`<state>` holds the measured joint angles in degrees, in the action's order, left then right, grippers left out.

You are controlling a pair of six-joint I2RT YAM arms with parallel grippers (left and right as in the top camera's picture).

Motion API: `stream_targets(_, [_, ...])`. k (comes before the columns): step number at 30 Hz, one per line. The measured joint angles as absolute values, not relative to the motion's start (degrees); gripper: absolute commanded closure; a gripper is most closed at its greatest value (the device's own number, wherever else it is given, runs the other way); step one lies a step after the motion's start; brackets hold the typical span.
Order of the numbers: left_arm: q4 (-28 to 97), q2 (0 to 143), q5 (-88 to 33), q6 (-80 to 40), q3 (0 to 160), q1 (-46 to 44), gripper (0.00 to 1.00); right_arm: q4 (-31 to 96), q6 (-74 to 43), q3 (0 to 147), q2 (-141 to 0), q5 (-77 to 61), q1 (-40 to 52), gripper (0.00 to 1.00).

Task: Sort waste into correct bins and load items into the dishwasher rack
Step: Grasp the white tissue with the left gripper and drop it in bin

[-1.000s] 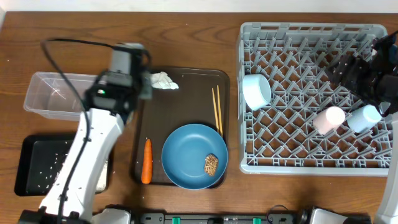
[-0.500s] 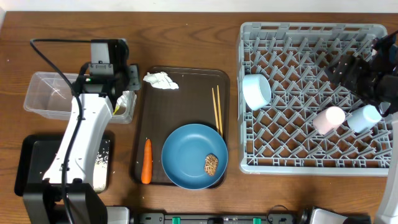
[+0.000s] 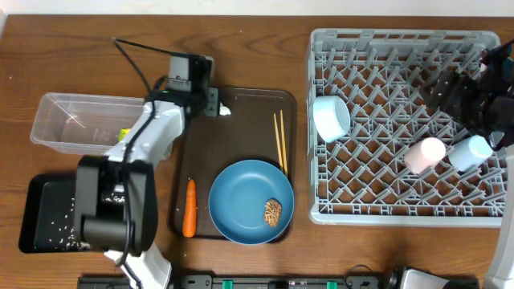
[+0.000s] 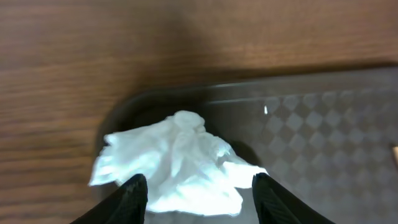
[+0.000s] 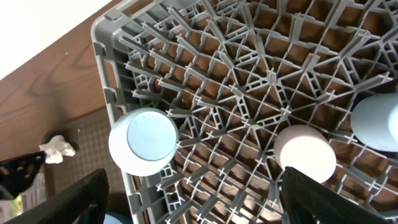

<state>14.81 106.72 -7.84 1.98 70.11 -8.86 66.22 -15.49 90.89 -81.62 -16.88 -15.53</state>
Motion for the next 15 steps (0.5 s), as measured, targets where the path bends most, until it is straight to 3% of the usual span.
stream_targets(12, [14.4,112.7,-7.8,3.0,70.1,-10.3,0.47,66.2,-15.5,90.9,-81.6,-16.9,-15.5,0.18])
stream_targets(15, [14.3,114.3,-7.7,3.6,70.1,-10.3,0.71,66.2,-15.5,90.9,-81.6,-16.9,-15.5,0.18])
